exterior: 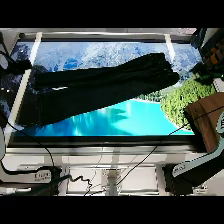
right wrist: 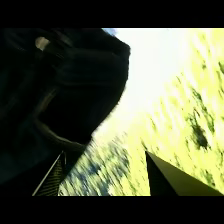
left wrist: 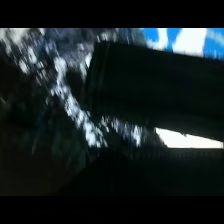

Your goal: Fold the clothes and pants, and hang the long-sleeved shirts on hangers.

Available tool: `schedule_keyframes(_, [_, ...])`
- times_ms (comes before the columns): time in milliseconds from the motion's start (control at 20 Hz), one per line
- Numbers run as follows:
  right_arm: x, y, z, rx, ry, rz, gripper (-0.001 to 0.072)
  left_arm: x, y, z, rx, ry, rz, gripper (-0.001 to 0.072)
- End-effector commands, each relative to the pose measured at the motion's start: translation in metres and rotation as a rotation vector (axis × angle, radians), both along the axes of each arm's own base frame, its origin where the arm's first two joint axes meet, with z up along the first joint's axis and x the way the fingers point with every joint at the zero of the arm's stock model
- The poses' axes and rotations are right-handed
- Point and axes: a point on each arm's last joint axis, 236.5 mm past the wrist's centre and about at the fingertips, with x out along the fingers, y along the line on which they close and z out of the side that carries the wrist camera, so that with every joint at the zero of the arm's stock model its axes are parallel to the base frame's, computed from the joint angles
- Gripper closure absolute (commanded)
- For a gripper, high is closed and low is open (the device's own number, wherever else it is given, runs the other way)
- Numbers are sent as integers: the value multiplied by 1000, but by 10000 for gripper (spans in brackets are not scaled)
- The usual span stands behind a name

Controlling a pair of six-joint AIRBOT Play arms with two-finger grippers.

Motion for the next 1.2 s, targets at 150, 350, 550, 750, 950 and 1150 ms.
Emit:
schedule_keyframes(150, [38,28,-73,152,-31,-89,156,-24,-24,-17,-57,135,-86,15])
schedule_keyframes(350, [62,39,-106,229,-67,-170,158,-25,-25,-17,-59,141,-86,14])
schedule_keyframes(550, [75,28,-102,194,-134,-190,172,-25,-25,-18,-58,140,-86,15])
schedule_keyframes(750, [77,25,-94,167,-155,-176,675,-26,-24,-18,-59,144,-85,19])
schedule_keyframes(950, [66,15,-61,35,-154,-98,677,-37,-17,-22,-72,184,-56,646])
schedule_keyframes(1150, [11,7,-23,-154,2,68,677,-67,-14,-20,-76,277,-68,686])
